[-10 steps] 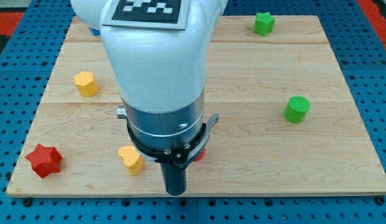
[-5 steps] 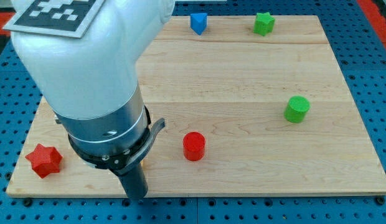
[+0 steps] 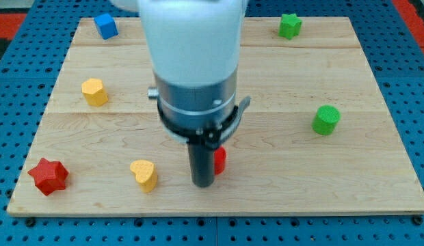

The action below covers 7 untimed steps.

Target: Push the red circle to the center of the board

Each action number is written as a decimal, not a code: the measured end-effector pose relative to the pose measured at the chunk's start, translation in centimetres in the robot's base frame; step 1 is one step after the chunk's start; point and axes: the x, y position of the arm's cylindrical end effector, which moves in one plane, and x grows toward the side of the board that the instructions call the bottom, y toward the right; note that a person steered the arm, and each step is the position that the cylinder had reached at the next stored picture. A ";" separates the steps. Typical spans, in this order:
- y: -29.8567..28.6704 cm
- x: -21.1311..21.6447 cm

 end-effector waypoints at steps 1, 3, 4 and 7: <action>3.8 -3.2; 7.2 -8.0; 7.8 -3.7; -0.6 -9.6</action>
